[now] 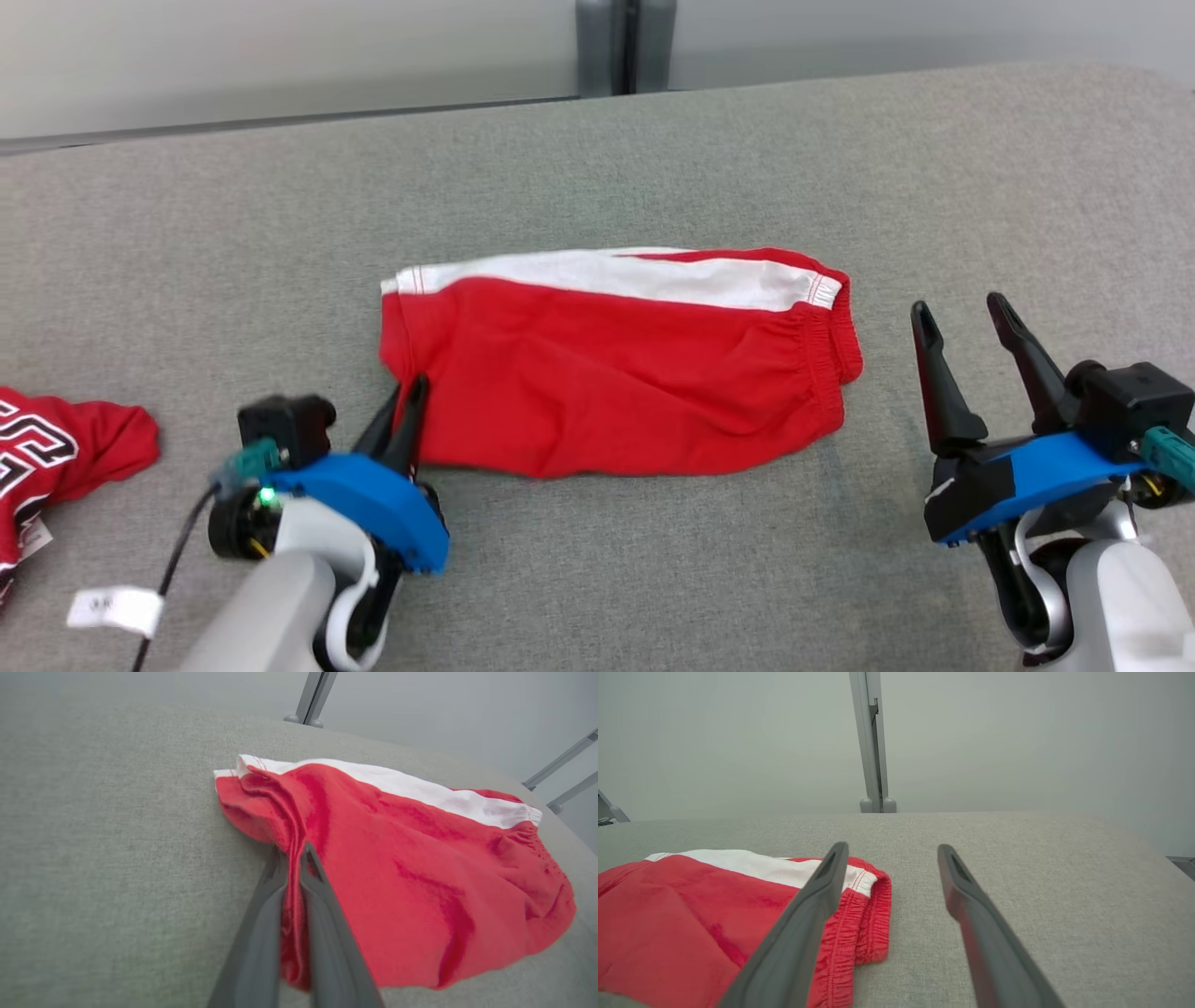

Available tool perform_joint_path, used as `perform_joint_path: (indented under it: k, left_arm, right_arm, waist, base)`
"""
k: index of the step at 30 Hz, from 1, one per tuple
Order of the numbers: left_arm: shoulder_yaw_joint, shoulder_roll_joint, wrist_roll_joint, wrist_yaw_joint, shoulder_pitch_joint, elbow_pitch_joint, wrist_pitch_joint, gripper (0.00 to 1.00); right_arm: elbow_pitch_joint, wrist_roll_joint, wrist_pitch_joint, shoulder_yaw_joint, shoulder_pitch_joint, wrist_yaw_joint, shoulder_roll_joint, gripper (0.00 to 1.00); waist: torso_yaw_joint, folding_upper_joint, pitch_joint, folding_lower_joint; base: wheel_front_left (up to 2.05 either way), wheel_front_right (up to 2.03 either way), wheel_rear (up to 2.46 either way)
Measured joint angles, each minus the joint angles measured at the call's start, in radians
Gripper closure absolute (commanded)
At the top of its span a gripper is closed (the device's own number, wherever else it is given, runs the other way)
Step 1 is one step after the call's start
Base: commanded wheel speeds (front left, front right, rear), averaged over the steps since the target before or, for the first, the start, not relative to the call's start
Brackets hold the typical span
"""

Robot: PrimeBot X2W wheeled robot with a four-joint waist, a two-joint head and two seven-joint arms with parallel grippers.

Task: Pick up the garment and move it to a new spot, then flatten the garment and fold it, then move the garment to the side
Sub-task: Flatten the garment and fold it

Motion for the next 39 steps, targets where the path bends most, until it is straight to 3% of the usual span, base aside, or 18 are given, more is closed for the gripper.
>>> perform_joint_path:
  k: [8, 9, 10, 11, 12, 20, 32, 39]
  left_arm:
    - [0.018, -0.027, -0.061, 0.05, 0.141, -0.105, -0.016, 1.0]
    - [0.019, -0.028, -0.061, 0.054, 0.148, -0.106, -0.018, 0.87]
    - [0.019, -0.028, -0.061, 0.058, 0.151, -0.107, -0.022, 0.6]
    - [0.023, -0.028, -0.059, 0.062, 0.155, -0.109, -0.034, 0.07]
    - [0.027, -0.029, -0.056, 0.067, 0.156, -0.112, -0.051, 0.0]
    - [0.055, -0.003, 0.065, 0.114, 0.143, -0.148, -0.192, 0.0]
    - [0.114, 0.007, 0.139, 0.165, 0.231, -0.246, -0.212, 0.0]
    - [0.154, -0.023, 0.162, 0.17, 0.266, -0.282, -0.212, 0.0]
  right_arm:
    - [0.025, -0.004, 0.033, -0.023, 0.03, 0.0, 0.0, 0.0]
    - [0.029, -0.003, 0.035, -0.023, 0.031, 0.0, 0.0, 0.0]
    - [0.033, -0.003, 0.041, -0.022, 0.031, 0.0, 0.0, 0.0]
    - [0.037, -0.003, 0.042, -0.021, 0.031, 0.0, 0.0, 0.0]
    - [0.042, -0.003, 0.048, -0.02, 0.03, 0.0, 0.0, 0.0]
    - [0.107, -0.027, 0.124, -0.008, -0.017, 0.0, 0.0, 0.0]
    - [0.36, -0.092, 0.264, -0.085, -0.142, 0.0, 0.001, 0.0]
    - [0.508, -0.121, 0.312, -0.185, -0.216, 0.0, -0.016, 0.0]
  waist:
    - [0.019, 0.0, -0.035, 0.0]
    - [0.02, 0.0, -0.038, 0.0]
    - [0.021, 0.0, -0.041, 0.0]
    - [0.022, 0.0, -0.044, 0.0]
    - [0.023, 0.0, -0.047, 0.0]
    - [0.052, 0.0, -0.068, 0.0]
    - [0.154, 0.0, -0.076, 0.0]
    - [0.217, 0.0, -0.066, 0.0001]
  base:
    - [0.0, 0.0, 0.0]
    - [0.0, 0.0, 0.0]
    - [0.0, 0.0, 0.0]
    - [0.0, 0.0, 0.0]
    - [0.0, 0.0, 0.0]
    - [0.0, 0.0, 0.0]
    - [0.0, 0.0, 0.0]
    - [0.0, 0.0, 0.0]
